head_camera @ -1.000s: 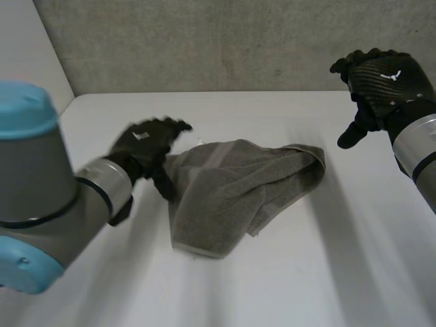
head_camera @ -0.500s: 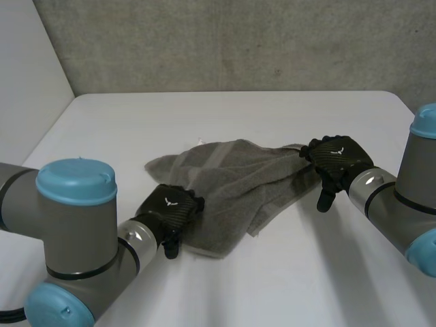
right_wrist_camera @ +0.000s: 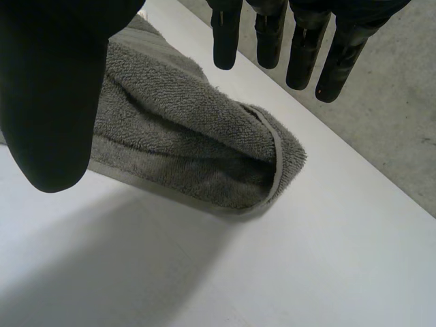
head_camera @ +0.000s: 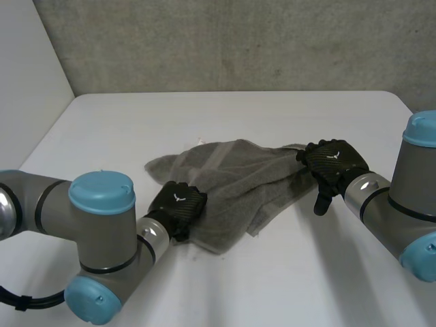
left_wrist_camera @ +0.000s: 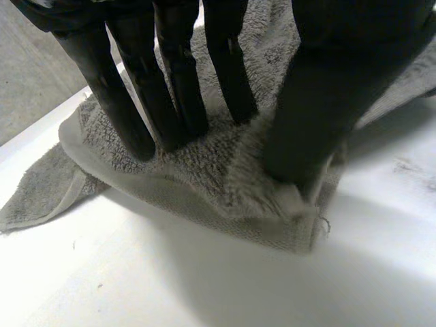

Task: Fold the towel.

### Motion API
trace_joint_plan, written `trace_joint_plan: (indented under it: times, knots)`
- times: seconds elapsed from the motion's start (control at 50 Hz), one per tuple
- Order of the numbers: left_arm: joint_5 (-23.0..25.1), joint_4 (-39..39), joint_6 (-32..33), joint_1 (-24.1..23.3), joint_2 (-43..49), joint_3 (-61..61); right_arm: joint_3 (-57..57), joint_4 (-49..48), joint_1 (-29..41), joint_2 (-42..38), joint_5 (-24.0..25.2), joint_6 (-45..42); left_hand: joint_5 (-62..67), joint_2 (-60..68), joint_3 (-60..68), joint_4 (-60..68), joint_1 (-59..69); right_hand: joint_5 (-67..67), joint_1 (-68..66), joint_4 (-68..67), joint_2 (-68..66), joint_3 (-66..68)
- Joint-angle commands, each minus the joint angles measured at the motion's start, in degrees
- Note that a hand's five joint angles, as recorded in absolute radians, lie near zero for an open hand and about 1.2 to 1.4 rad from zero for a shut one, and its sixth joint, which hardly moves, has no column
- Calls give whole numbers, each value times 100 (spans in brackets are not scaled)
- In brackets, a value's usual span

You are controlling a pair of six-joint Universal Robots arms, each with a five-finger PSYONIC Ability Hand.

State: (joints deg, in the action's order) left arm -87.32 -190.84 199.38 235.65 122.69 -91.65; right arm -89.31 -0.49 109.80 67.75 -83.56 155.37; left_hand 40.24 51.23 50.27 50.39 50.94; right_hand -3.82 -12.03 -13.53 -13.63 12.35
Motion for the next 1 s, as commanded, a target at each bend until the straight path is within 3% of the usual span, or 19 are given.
trace_joint_plan:
  times: [0.02,0.24,0.4,0.44,0.46,0.5,0.56,0.64,0.72,0.94,1.0]
  knots:
    - [-40,-32,-5,25,-70,94,2,-39,-3,1,-3,2,2976,2877,2973,2961,2906,382,203,353,363,-235]
    - [-93,-436,-233,-10,-1501,524,98,83,15,80,-47,518,2976,2877,2973,2961,2906,382,203,353,363,-235]
    - [-215,-393,-506,-1,-2152,753,468,1367,15,221,147,899,2976,2877,2973,2961,2906,-47,-226,-76,-66,194]
    - [-268,-392,-515,-19,-2205,780,503,1979,-2,230,522,759,2976,2877,2973,2961,2906,-683,-862,-712,-702,830]
    - [-312,-392,-515,-27,-2257,789,503,1982,-3,230,525,758,2976,2877,2973,2961,2906,-686,-865,-715,-705,833]
    - [-356,-384,-515,-45,-2371,815,398,2324,-55,247,1049,635,2976,2877,2973,2961,2906,-1790,-1969,-1818,-1808,1936]
    - [-391,-392,-515,-115,-2644,876,188,2378,-82,317,1455,687,2976,2877,2973,2961,2906,-2602,-2781,-2631,-2621,2749]
    - [-400,-392,-515,-159,-2794,1008,-68,2343,-73,405,1667,705,2976,2877,2973,2961,2906,-2087,-2266,-2115,-2105,2233]
    - [-488,-392,-523,-308,-2969,1236,-148,1879,15,300,1659,819,2976,2877,2973,2961,2906,-236,-415,-264,-254,382]
    - [-593,-419,-523,-572,-3365,1342,529,796,437,-746,1219,1233,2976,2877,2973,2961,2906,382,203,353,363,-235]
    - [-646,-428,-523,-581,-3514,1369,1457,804,455,-1245,808,1163,2976,2877,2973,2961,2906,382,203,353,363,-235]
